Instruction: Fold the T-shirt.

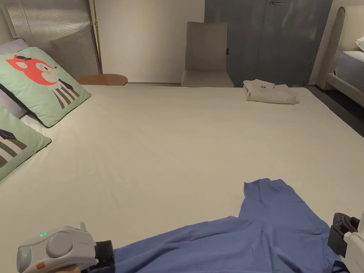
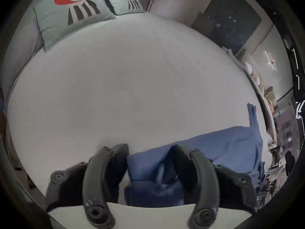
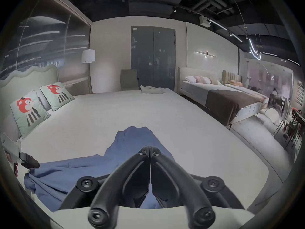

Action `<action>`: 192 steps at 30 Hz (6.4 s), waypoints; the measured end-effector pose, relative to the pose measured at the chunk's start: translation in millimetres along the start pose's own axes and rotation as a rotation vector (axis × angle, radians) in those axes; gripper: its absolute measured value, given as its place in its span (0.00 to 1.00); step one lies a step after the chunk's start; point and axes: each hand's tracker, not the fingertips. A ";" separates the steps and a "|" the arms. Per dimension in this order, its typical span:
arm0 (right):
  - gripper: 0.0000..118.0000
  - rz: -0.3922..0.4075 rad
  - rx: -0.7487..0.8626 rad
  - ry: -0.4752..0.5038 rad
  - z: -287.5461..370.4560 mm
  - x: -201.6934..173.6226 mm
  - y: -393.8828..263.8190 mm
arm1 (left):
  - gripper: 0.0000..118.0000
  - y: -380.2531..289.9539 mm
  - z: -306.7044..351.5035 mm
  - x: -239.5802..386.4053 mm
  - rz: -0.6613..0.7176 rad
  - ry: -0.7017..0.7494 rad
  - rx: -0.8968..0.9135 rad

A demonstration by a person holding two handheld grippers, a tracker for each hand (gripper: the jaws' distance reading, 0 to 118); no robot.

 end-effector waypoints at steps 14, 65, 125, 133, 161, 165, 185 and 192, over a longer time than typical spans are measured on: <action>0.90 -0.034 -0.344 -0.051 -121.0 44.9 0.6 | 0.03 3.8 54.4 21.5 -0.066 -0.050 0.145; 0.02 -0.058 0.539 0.066 65.4 5.5 296.3 | 0.03 176.3 328.3 86.4 -0.178 -0.221 0.965; 0.02 -0.026 0.093 0.190 39.5 13.2 120.7 | 0.03 70.9 228.4 0.4 -0.108 -0.206 0.659; 0.02 0.014 -0.139 0.161 70.4 25.0 17.4 | 0.03 -29.3 183.6 -56.4 -0.081 -0.120 0.450; 0.81 0.043 -0.154 -0.021 74.5 31.5 -71.3 | 0.92 -82.3 143.6 -83.6 -0.169 -0.042 0.479; 0.68 0.014 -0.005 -0.045 87.5 16.8 -43.9 | 0.79 -78.1 173.3 -61.1 -0.196 -0.095 0.611; 0.00 0.032 -0.001 -0.010 82.7 -12.3 -55.6 | 0.95 -114.3 117.6 -118.8 -0.186 -0.062 0.329; 0.00 0.036 -0.047 -0.008 81.3 -11.4 -65.9 | 0.58 -136.6 85.9 -123.7 -0.241 0.002 0.250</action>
